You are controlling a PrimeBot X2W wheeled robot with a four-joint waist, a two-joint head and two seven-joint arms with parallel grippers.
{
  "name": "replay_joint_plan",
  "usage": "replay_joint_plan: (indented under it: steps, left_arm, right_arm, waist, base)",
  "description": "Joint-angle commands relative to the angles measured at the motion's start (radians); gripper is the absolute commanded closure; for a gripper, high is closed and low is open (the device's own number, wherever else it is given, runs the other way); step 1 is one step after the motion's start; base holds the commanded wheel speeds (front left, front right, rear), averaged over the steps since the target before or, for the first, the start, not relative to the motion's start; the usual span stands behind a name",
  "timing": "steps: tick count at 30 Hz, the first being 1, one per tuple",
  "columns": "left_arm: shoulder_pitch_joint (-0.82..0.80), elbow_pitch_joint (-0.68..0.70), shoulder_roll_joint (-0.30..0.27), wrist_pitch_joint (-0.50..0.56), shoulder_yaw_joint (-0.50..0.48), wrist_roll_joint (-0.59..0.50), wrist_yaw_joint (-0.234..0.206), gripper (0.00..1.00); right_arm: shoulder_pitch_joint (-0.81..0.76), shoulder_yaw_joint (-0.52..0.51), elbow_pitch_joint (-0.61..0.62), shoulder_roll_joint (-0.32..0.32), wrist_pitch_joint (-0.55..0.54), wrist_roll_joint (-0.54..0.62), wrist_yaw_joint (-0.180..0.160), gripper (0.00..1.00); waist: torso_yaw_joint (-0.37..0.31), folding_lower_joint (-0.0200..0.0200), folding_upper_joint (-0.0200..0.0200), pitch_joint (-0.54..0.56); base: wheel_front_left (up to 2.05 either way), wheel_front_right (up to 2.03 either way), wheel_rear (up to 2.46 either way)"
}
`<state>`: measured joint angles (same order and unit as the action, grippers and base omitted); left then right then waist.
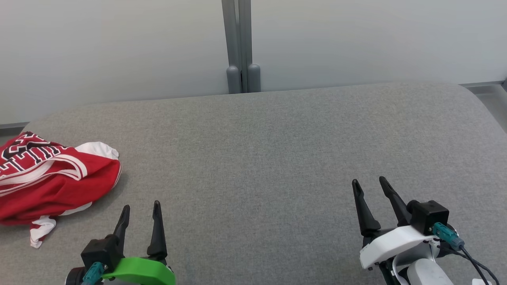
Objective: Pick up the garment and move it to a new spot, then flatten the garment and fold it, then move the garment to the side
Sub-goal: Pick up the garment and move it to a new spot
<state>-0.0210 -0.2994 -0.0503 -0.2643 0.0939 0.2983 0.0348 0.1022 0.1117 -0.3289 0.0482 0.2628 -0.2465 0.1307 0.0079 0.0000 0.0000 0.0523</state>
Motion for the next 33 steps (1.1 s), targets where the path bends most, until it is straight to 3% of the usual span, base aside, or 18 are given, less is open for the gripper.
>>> replay_joint_plan:
  steps: [1,9,16,26,33]
  left_arm:
    - [-0.002,0.001,-0.001,0.000,0.001,0.002,-0.004,0.00]
    - [-0.006,0.005,-0.001,0.000,0.016,0.020,-0.015,0.00]
    - [0.020,0.009,-0.002,0.000,0.005,0.002,-0.027,0.00]
    - [0.045,0.029,-0.010,0.000,-0.073,-0.041,-0.008,0.00]
    - [0.081,0.109,-0.004,0.000,-0.161,-0.032,-0.022,0.00]
  right_arm:
    - [-0.009,0.000,0.002,0.004,0.003,-0.004,0.000,0.00]
    - [-0.020,-0.011,-0.005,0.004,0.003,0.011,0.000,0.00]
    - [-0.032,-0.014,-0.008,0.003,0.003,0.006,0.000,0.00]
    - [-0.038,-0.007,0.014,0.003,0.003,-0.027,0.000,0.00]
    - [0.041,0.082,-0.009,0.004,0.003,-0.035,0.000,0.00]
  waist:
    - [0.001,0.0000,0.0000,0.000]
    - [0.070,0.0000,0.0000,0.000]
    - [0.229,0.0000,0.0000,0.009]
    - [0.467,0.0000,0.0000,0.019]
    - [0.508,0.0000,0.0000,-0.032]
  base:
    - [0.00,0.00,0.00]
    - [0.00,0.00,0.00]
    - [0.00,0.00,0.00]
    - [0.00,0.00,0.00]
    - [0.00,0.00,0.00]
